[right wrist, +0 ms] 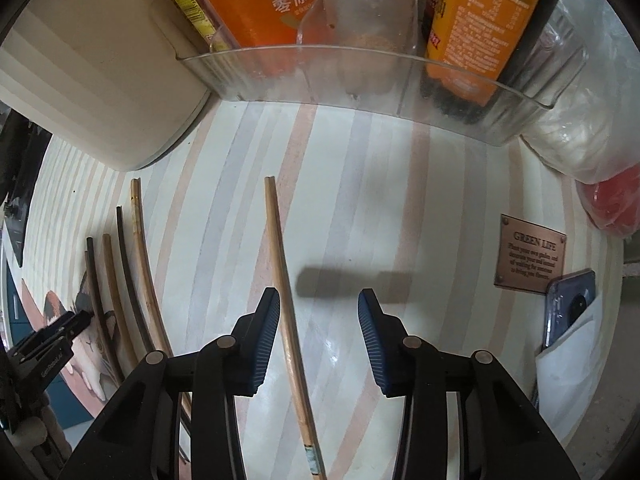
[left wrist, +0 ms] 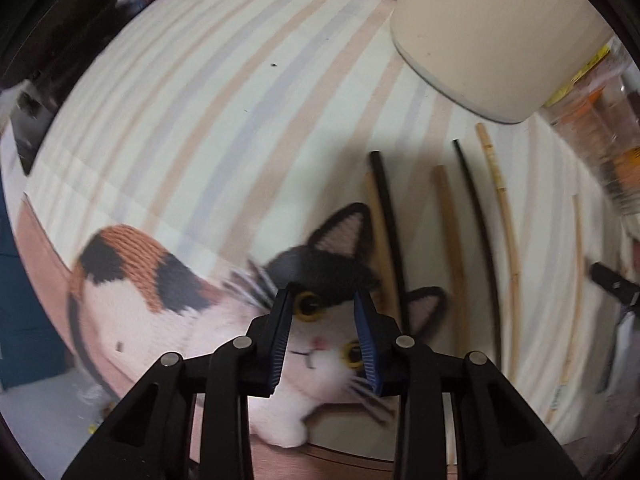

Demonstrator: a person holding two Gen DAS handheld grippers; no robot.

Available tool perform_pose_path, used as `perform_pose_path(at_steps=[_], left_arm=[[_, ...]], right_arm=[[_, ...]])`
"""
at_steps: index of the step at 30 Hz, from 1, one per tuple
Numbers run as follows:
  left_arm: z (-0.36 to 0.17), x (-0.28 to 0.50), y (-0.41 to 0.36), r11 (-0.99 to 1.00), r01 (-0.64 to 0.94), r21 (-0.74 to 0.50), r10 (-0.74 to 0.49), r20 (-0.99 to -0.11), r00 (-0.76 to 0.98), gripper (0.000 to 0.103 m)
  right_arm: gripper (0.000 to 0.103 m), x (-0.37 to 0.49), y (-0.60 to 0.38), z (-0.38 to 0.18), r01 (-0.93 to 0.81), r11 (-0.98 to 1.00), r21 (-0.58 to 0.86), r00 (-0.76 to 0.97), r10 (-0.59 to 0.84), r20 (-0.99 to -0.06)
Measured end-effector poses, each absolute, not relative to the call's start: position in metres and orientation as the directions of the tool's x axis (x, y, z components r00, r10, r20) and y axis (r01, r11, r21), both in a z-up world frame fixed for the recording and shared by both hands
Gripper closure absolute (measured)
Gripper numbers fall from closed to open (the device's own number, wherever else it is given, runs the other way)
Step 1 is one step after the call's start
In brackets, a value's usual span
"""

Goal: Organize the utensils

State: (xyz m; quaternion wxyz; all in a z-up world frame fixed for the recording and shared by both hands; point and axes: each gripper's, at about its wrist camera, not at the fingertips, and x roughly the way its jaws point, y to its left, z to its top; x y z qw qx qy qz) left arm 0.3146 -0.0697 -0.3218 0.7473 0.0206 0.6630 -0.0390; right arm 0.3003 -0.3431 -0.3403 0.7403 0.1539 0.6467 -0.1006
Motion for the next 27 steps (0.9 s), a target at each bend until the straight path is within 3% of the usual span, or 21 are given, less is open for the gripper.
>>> perform_pose_path(at_steps=[9,10,11,12,13,15,20,27], left_arm=[[-0.322,0.313,-0.091,0.990,0.139,0.035,0.015,-0.989,0.144,0.074],[-0.322,0.312,-0.093,0.988,0.148,0.044,0.021,-0.988,0.150,0.077],[-0.322,0.311,-0.096,0.987,0.157,0.041,0.017,-0.988,0.154,0.088],[-0.321,0.310,-0.098,0.985,0.170,0.030,0.003,-0.988,0.156,0.094],[-0.321,0.309,-0.104,0.982,0.186,0.038,0.007,-0.987,0.163,0.099],[-0.323,0.307,-0.110,0.973,0.219,0.078,0.038,-0.983,0.181,0.100],[-0.325,0.306,-0.099,0.955,0.246,0.167,0.116,-0.971,0.207,0.101],[-0.315,0.314,-0.083,0.989,0.147,0.001,-0.019,-0.991,0.134,0.095]], right_arm=[[0.060,0.316,-0.334,-0.354,0.326,0.943,0.076,0.118,0.039,-0.992],[0.060,0.316,-0.333,-0.355,0.320,0.945,0.070,0.118,0.034,-0.992],[0.061,0.317,-0.331,-0.355,0.312,0.948,0.061,0.118,0.025,-0.993],[0.068,0.318,-0.328,-0.355,0.295,0.955,0.044,0.119,0.009,-0.993],[0.083,0.318,-0.325,-0.356,0.280,0.960,0.024,0.116,-0.010,-0.993],[0.095,0.318,-0.317,-0.356,0.246,0.969,-0.005,0.114,-0.034,-0.993],[0.096,0.305,-0.300,-0.357,0.211,0.977,-0.023,0.102,-0.046,-0.994],[0.096,0.288,-0.314,-0.356,0.308,0.948,0.082,0.100,0.054,-0.994]])
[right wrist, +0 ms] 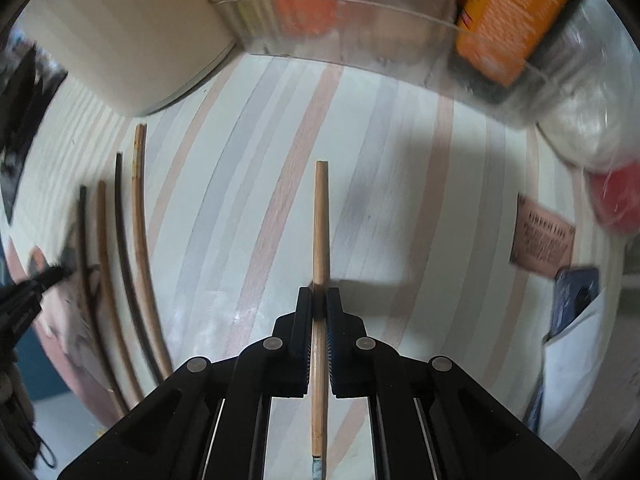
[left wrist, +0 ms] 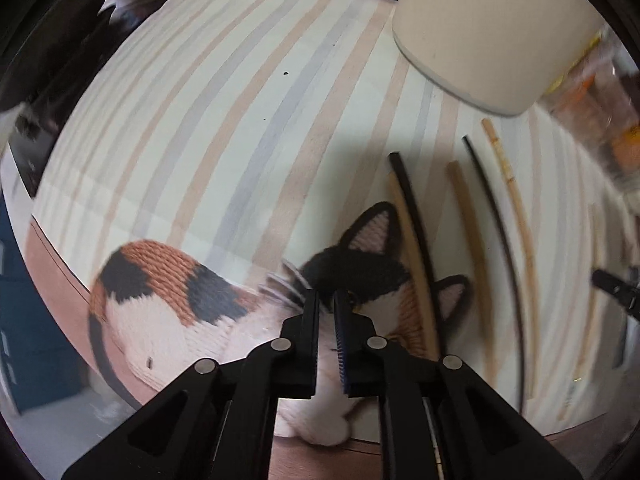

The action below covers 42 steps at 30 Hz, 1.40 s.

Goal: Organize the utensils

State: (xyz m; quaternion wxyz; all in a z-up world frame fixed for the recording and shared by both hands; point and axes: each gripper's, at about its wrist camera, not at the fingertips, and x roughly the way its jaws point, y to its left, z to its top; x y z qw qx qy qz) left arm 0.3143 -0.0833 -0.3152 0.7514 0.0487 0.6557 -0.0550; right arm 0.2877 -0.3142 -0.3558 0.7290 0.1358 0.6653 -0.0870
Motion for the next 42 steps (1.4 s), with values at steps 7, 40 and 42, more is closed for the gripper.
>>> perform_pose_path(at_steps=[7,40,42], left_arm=[[-0.315,0.319,-0.098,0.992,0.122,0.003,-0.016,-0.988,0.154,0.048],[-0.315,0.318,-0.017,0.990,-0.052,0.135,0.142,-0.969,0.200,0.010],[-0.315,0.315,-0.031,0.995,-0.028,0.097,0.101,-0.977,0.187,0.010]], right_arm=[[0.095,0.300,-0.296,-0.335,0.279,0.928,0.249,0.208,0.194,-0.959],[0.098,0.356,-0.107,-0.368,-0.060,0.983,0.171,0.066,0.175,-0.982],[0.098,0.352,-0.118,-0.368,-0.036,0.986,0.164,0.059,0.166,-0.984]])
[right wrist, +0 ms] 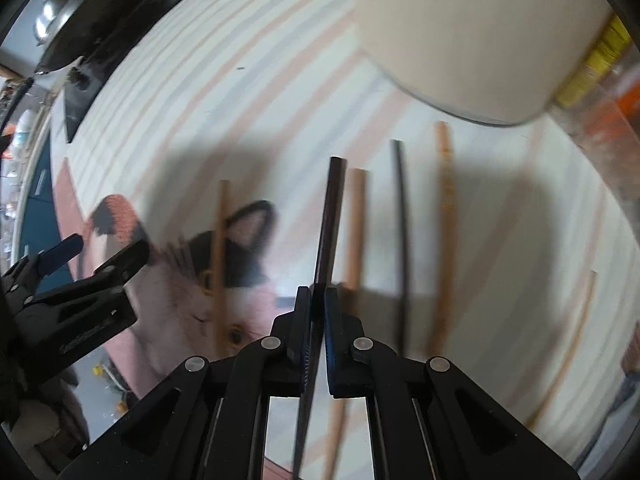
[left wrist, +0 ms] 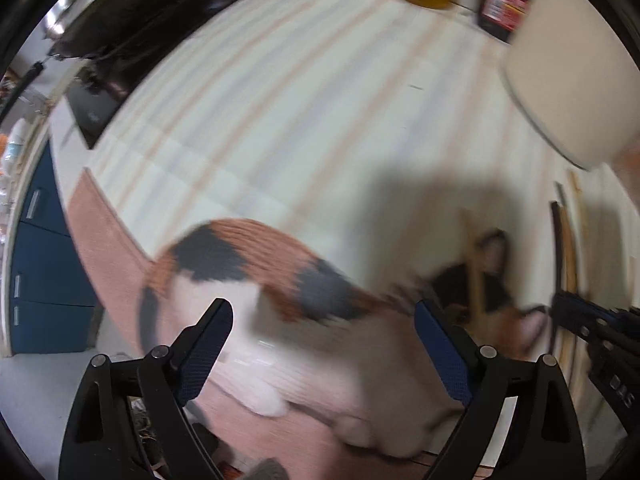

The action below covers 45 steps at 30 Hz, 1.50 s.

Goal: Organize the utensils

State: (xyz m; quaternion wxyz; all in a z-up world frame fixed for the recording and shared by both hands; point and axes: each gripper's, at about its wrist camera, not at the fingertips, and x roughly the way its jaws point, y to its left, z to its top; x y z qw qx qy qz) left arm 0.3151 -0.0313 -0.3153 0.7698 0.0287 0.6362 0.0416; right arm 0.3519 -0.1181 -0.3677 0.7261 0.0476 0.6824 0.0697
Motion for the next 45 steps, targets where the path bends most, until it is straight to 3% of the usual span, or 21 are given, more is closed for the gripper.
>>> perform_pose_path(at_steps=[6,7,9,11,13,21,22,30,31,33,34,42,45], left_arm=[[-0.333,0.310,-0.073,0.997,0.059,0.046,0.038,-0.991,0.128,0.011],[-0.330,0.310,-0.077,0.996,0.069,0.053,0.041,-0.985,0.167,0.015],[-0.326,0.310,-0.084,0.992,0.114,0.054,0.029,-0.977,0.210,0.030],[-0.323,0.312,-0.093,0.986,0.157,0.048,0.011,-0.974,0.226,0.064],[-0.322,0.316,-0.101,0.980,0.192,0.055,0.011,-0.976,0.219,0.074],[-0.317,0.323,-0.086,0.967,0.132,-0.220,-0.236,-0.964,0.122,0.070],[-0.320,0.322,-0.090,0.966,0.152,-0.211,-0.229,-0.967,0.111,0.063],[-0.321,0.310,-0.135,0.962,0.265,-0.059,-0.110,-0.977,0.182,0.061],[-0.320,0.309,-0.137,0.959,0.282,-0.033,-0.093,-0.975,0.201,0.062],[-0.319,0.305,-0.144,0.955,0.297,0.016,-0.050,-0.976,0.213,0.087],[-0.323,0.305,-0.141,0.952,0.306,0.024,-0.040,-0.979,0.201,0.094],[-0.324,0.306,-0.115,0.935,0.335,0.114,0.034,-0.971,0.235,0.097],[-0.327,0.300,-0.101,0.944,0.317,0.089,0.021,-0.977,0.211,0.098]], right_arm=[[0.094,0.343,-0.169,-0.343,0.091,0.967,0.238,0.119,0.226,-0.967],[0.094,0.339,-0.179,-0.336,0.114,0.963,0.244,0.138,0.228,-0.964],[0.094,0.331,-0.201,-0.325,0.168,0.957,0.237,0.169,0.209,-0.963],[0.094,0.324,-0.224,-0.321,0.223,0.952,0.211,0.182,0.172,-0.968],[0.094,0.316,-0.246,-0.324,0.279,0.942,0.187,0.179,0.140,-0.974],[0.094,0.287,-0.304,-0.335,0.418,0.888,0.191,0.177,0.127,-0.976],[0.094,0.284,-0.308,-0.337,0.431,0.881,0.194,0.178,0.128,-0.976],[0.094,0.271,-0.325,-0.347,0.460,0.866,0.197,0.166,0.134,-0.977],[0.094,0.273,-0.323,-0.351,0.461,0.866,0.195,0.163,0.133,-0.978],[0.094,0.274,-0.325,-0.355,0.459,0.868,0.189,0.155,0.132,-0.979],[0.094,0.275,-0.323,-0.356,0.455,0.870,0.191,0.154,0.134,-0.979],[0.094,0.296,-0.300,-0.363,0.362,0.922,0.137,0.128,0.096,-0.987],[0.096,0.295,-0.294,-0.362,0.335,0.935,0.116,0.111,0.083,-0.990]])
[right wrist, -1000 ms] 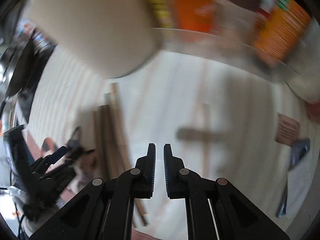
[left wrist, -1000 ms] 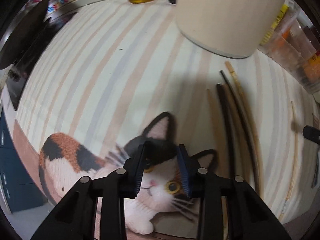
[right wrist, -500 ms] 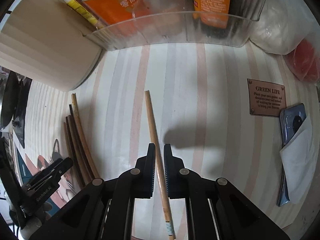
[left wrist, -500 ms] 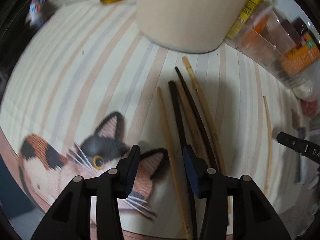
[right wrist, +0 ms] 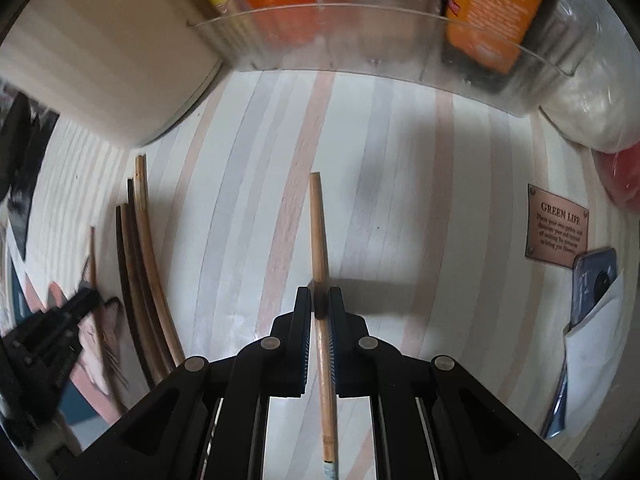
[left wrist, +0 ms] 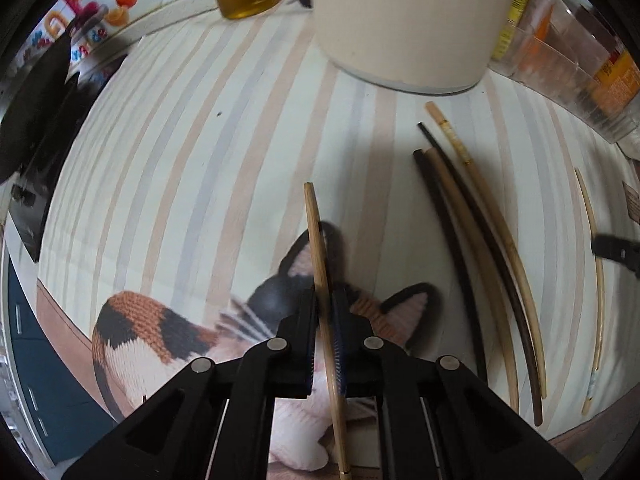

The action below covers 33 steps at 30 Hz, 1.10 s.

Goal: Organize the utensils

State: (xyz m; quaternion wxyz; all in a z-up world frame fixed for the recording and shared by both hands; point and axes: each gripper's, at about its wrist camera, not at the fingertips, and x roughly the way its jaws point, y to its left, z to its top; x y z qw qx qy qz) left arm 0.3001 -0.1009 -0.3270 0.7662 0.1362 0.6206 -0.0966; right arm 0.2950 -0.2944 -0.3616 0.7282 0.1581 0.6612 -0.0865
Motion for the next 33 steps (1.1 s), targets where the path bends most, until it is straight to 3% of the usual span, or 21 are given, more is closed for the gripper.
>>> perform_pose_path(at_steps=[15,33], left_arm=[[-0.324,0.301,-0.093,0.965,0.262,0.029,-0.022,-0.982,0.189,0.097],[-0.327,0.306,-0.092,0.961,0.274,0.036,-0.021,-0.980,0.200,0.098]], right_arm=[[0.096,0.283,-0.285,-0.357,0.264,0.962,0.066,-0.029,0.076,-0.997],[0.096,0.285,-0.281,-0.360,0.260,0.964,0.063,-0.032,0.073,-0.997]])
